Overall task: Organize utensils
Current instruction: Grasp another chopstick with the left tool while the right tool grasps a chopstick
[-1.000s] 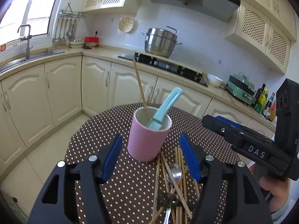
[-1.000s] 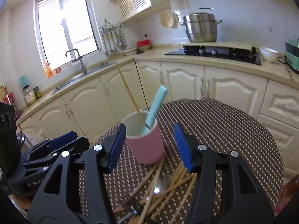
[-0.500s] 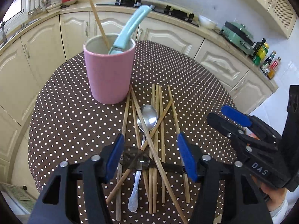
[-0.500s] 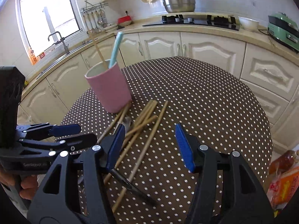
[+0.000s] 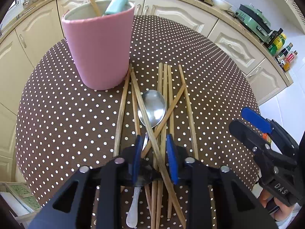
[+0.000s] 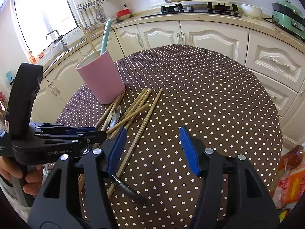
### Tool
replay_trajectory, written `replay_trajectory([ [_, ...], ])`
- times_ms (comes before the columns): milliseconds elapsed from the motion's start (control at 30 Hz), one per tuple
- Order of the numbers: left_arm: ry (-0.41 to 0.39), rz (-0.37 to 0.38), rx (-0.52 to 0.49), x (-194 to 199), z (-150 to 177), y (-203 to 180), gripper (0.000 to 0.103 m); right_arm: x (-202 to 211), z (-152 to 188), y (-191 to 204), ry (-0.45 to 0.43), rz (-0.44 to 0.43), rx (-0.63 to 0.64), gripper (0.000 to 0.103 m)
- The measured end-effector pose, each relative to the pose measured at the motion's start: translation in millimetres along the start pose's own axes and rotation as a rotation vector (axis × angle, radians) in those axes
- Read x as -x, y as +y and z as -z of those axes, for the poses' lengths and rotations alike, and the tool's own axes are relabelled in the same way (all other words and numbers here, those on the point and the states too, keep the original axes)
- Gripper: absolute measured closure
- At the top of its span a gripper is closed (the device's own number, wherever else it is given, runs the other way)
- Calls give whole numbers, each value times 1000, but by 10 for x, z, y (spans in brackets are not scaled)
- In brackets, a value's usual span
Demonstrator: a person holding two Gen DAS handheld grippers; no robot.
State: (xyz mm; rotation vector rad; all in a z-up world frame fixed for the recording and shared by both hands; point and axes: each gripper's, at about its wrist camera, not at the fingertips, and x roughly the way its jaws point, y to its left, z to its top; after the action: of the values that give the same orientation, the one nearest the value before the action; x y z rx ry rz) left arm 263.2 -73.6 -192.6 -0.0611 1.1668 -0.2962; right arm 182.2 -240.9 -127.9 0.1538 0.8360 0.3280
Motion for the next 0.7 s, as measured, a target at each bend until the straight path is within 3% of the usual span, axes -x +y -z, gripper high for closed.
replay_trajectory([
  [167, -13, 17, 14, -34, -25, -3, 96, -96, -3, 15, 36, 10, 7, 45],
  [433, -80, 73, 9, 296, 158, 83, 97, -358, -44, 149, 136, 31, 26, 45],
  [700, -277, 94, -21, 787, 308, 98, 97, -666, -161, 317, 233, 78, 66, 45],
])
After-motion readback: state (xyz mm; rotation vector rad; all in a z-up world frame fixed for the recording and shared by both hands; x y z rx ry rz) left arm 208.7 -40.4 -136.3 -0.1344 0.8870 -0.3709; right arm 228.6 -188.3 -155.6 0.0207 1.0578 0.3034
